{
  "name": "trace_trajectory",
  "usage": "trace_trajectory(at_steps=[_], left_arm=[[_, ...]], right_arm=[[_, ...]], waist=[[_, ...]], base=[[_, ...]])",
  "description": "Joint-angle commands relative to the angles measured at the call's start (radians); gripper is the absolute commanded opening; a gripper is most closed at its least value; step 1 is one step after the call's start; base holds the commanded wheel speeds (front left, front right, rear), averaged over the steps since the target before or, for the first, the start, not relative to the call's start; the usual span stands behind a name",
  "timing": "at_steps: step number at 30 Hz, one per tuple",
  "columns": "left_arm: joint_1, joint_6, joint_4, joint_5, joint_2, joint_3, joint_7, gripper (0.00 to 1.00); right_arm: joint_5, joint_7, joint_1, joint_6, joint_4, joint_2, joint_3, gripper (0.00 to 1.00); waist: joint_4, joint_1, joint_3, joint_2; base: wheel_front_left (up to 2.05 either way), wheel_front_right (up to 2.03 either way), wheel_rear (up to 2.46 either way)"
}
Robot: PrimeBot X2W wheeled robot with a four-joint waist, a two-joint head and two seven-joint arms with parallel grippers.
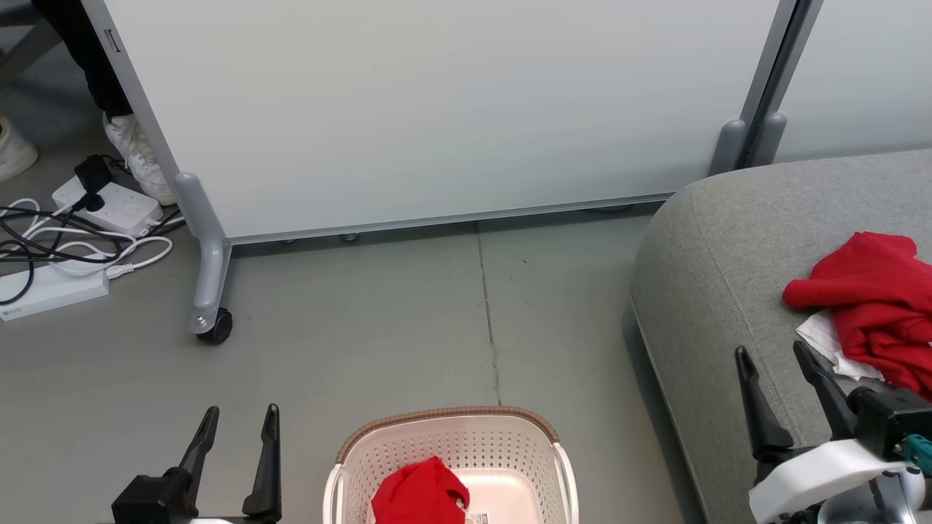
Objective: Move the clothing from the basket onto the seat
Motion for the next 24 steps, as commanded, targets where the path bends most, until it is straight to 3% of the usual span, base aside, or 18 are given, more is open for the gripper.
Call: trace_trajectory(at_steps=[1,24], left_arm=[[-0.002,-0.002,0.007,-0.007,0.006,0.003,-0.003,1.0],[-0.048,-0.007,0.047,-0.017,0.012,-0.003,-0.022,1.0]], right_arm=[[0.009,-0.008,-0.001,0.001,-0.009,-0.005,0.004,1.0],[0.01,0.008,-0.002,0.001,-0.028,-0.005,0.019,1.0]], waist=[[-0.001,0.0,0.0,-0.0001],[-0.001,0.0,0.023,-0.0001]], base=[[0.0,0.0,0.0],[0.0,0.0,0.0]])
